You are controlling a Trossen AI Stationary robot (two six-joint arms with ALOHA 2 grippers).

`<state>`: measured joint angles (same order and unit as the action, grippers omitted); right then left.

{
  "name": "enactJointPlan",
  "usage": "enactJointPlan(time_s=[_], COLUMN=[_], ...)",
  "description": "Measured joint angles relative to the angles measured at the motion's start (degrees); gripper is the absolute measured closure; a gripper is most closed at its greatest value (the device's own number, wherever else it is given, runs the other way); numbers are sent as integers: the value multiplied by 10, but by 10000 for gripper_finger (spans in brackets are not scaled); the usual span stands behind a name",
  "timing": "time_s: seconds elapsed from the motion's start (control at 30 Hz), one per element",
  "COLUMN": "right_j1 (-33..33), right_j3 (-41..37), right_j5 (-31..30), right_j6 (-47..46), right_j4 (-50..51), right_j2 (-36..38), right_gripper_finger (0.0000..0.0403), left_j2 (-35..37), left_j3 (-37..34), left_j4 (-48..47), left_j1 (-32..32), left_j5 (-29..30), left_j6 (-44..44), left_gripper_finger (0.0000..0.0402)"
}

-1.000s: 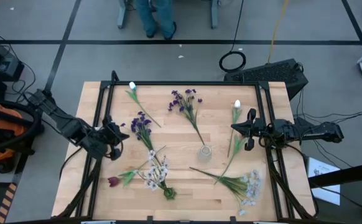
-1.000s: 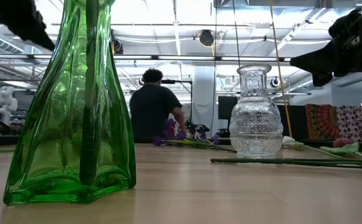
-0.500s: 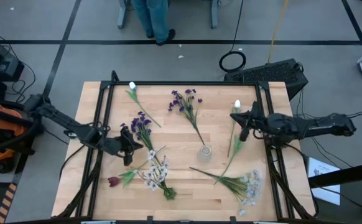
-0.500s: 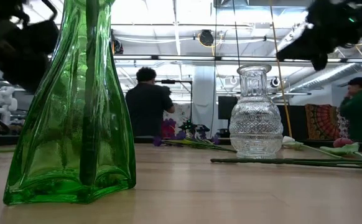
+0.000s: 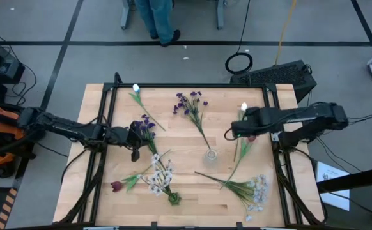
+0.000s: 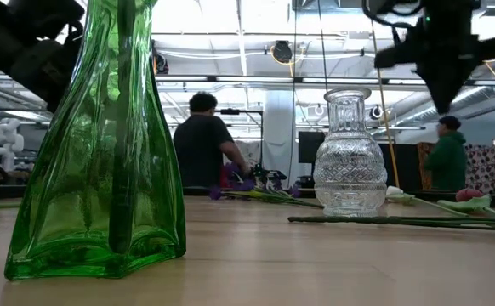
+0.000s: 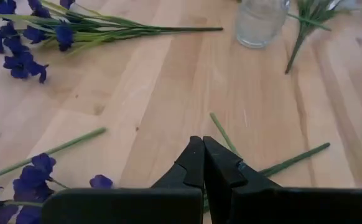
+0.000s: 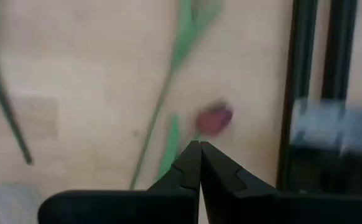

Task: Sort flowers into vase by color
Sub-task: Put the right red tulip into the transparent vase

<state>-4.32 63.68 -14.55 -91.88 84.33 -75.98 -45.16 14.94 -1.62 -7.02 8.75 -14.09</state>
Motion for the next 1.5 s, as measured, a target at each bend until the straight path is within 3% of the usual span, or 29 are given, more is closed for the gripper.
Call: enactJointPlan(time_s=[0.23, 0.43, 0.73, 0.9, 1.03, 1.2, 1.27, 1.43, 1.5], right_j1=[-81, -116, -116, -114, -114, -115, -112, -112, -113], right_j3=[-122, -199, -274, -317, -331, -325, -320, -296, -275], right_j5=[61, 87, 67, 52, 51, -9, -53, -80, -117], right_j6=[-170, -300, -307, -296, -243, -219, -203, -167, -156], right_j4=[-198, -254, -351, -412, -425, -432, -426, -352, -320], right_j2=[-12, -11, -11, -9, -8, -4, 4, 59, 91], right_gripper_finger=[390, 348, 269, 247, 279, 385, 391, 399, 399], left_j2=[2, 2, 2, 2, 2, 2, 2, 2, 2], left_j3=[0, 0, 0, 0, 0, 0, 0, 0, 0], left_j4=[-9, -9, 0, 0, 1, 25, 49, 95, 106], left_j1=[12, 12, 12, 12, 12, 12, 12, 12, 12], left_j5=[-84, -91, -91, -84, -59, -36, -35, -33, -33], left_j6=[13, 25, 24, 24, 24, -3, -10, -5, -6], left_gripper_finger=[400, 400, 400, 400, 400, 400, 400, 400, 400])
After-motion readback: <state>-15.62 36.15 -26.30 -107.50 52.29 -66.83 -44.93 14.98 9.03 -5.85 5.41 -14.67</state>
